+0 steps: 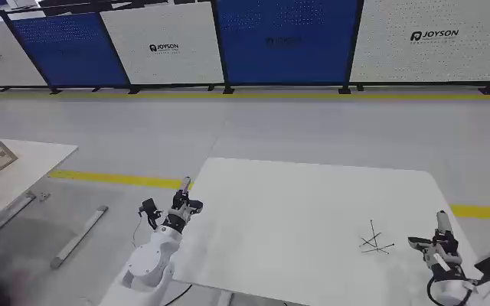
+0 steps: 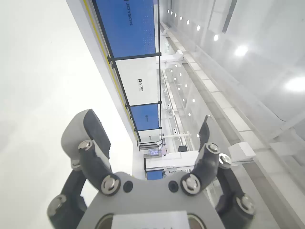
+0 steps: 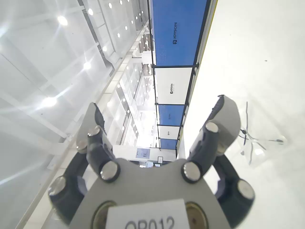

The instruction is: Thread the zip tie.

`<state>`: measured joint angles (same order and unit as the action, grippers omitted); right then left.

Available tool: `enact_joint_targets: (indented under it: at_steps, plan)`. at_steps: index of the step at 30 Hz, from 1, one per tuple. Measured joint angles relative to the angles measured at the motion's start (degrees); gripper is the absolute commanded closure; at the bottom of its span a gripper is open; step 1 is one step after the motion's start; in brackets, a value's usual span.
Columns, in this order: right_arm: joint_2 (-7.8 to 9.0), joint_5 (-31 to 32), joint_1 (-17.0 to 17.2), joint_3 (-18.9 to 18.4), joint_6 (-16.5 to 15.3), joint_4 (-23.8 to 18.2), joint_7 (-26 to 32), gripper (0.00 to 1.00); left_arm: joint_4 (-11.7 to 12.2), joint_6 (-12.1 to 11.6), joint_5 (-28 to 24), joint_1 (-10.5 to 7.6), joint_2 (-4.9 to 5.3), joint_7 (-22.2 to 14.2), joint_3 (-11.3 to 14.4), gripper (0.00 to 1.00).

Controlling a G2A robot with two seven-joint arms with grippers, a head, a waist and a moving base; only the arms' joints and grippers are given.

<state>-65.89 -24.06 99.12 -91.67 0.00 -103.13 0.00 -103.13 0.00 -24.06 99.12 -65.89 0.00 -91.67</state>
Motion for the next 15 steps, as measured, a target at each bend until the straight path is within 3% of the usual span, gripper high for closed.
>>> enact_joint_targets:
  at_steps: [1,2,3,4,5,6,7,11,15]
  plan:
    - [0.00,0.00,0.00,0.00,0.00,0.00,0.00,0.22,0.00,0.00,0.00,0.00,0.00,0.00,0.00,0.22]
    - [0.00,0.00,0.00,0.00,0.00,0.00,0.00,0.00,0.00,0.00,0.00,0.00,0.00,0.00,0.00,0.00]
    - [0.00,0.00,0.00,0.00,0.00,0.00,0.00,0.00,0.00,0.00,0.00,0.00,0.00,0.00,0.00,0.00]
    - [0.00,0.00,0.00,0.00,0.00,0.00,0.00,0.22,0.00,0.00,0.00,0.00,0.00,0.00,0.00,0.00]
    - [0.00,0.00,0.00,0.00,0.00,0.00,0.00,0.22,0.00,0.00,0.00,0.00,0.00,0.00,0.00,0.00]
    - [0.00,0.00,0.00,0.00,0.00,0.00,0.00,0.00,0.00,0.00,0.00,0.00,0.00,0.00,0.00,0.22]
    - [0.00,0.00,0.00,0.00,0.00,0.00,0.00,0.00,0.00,0.00,0.00,0.00,0.00,0.00,0.00,0.00]
    - [0.25,2.40,-0.37,-0.74,0.96,0.12,2.17,0.00,0.00,0.00,0.00,0.00,0.00,0.00,0.00,0.00]
    - [0.92,4.27,-0.75,-3.64,2.16,0.22,10.27,0.00,0.00,0.00,0.00,0.00,0.00,0.00,0.00,0.00]
